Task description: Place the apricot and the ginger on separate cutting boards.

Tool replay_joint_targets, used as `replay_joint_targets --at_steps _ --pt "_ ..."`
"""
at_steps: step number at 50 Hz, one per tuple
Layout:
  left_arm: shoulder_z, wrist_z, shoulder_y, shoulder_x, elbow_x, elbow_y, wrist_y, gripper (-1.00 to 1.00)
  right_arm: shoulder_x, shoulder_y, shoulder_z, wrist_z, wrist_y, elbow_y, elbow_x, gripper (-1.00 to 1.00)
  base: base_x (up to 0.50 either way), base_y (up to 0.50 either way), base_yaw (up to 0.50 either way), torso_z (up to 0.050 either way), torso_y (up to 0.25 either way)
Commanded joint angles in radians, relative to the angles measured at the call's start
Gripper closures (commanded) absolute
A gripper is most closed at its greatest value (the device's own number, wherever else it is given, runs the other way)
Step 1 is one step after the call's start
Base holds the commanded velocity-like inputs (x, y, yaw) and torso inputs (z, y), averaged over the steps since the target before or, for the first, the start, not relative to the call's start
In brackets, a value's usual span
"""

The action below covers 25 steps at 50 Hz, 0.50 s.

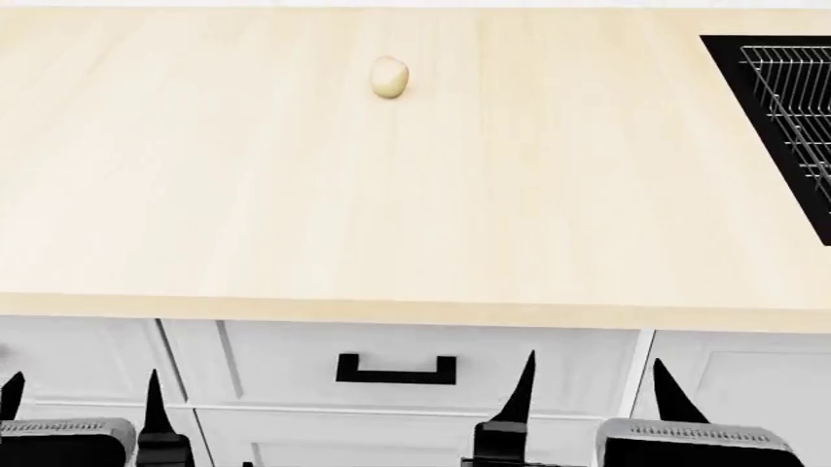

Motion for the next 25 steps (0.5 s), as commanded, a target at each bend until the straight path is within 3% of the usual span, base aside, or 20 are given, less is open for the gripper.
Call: replay_joint_targets --at_steps 1,6,9,11,14,16,25 --pt "-0.088 0.011 -0.141 -0.034 -0.135 0.276 -0.374 -1.00 0.046 0.174 0.107 0.022 0.350 -0.194 0.175 -1.00 0.00 0.00 0.00 0.000 0.000" --pt "-0.131 0.005 -0.360 -0.042 -0.224 0.317 -0.607 -1.00 0.055 0.343 0.165 0.037 0.515 -0.191 0.301 -1.00 0.00 0.00 0.00 0.000 0.000" --pt "-0.131 0.000 -0.547 -0.018 -0.252 0.251 -0.723 -1.00 0.045 0.515 0.174 0.041 0.616 -0.114 0.359 -1.00 0.00 0.00 0.00 0.000 0.000" --pt "-0.196 0.005 -0.646 0.032 -0.297 0.186 -0.790 -1.00 0.036 0.620 0.199 0.054 0.685 -0.070 0.408 -1.00 0.00 0.00 0.00 0.000 0.000" --pt "-0.104 0.036 -0.750 -0.007 -0.263 0.092 -0.777 -1.00 0.066 0.753 0.160 0.042 0.743 -0.031 0.407 -1.00 0.00 0.00 0.00 0.000 0.000" --pt "-0.120 0.040 -0.791 0.009 -0.268 0.041 -0.784 -1.00 0.064 0.814 0.166 0.049 0.791 0.013 0.424 -1.00 0.00 0.00 0.00 0.000 0.000" --pt "-0.033 0.114 -1.009 0.039 -0.237 -0.259 -0.731 -1.00 0.049 0.994 0.050 -0.109 0.636 0.406 0.304 -1.00 0.00 0.00 0.00 0.000 0.000"
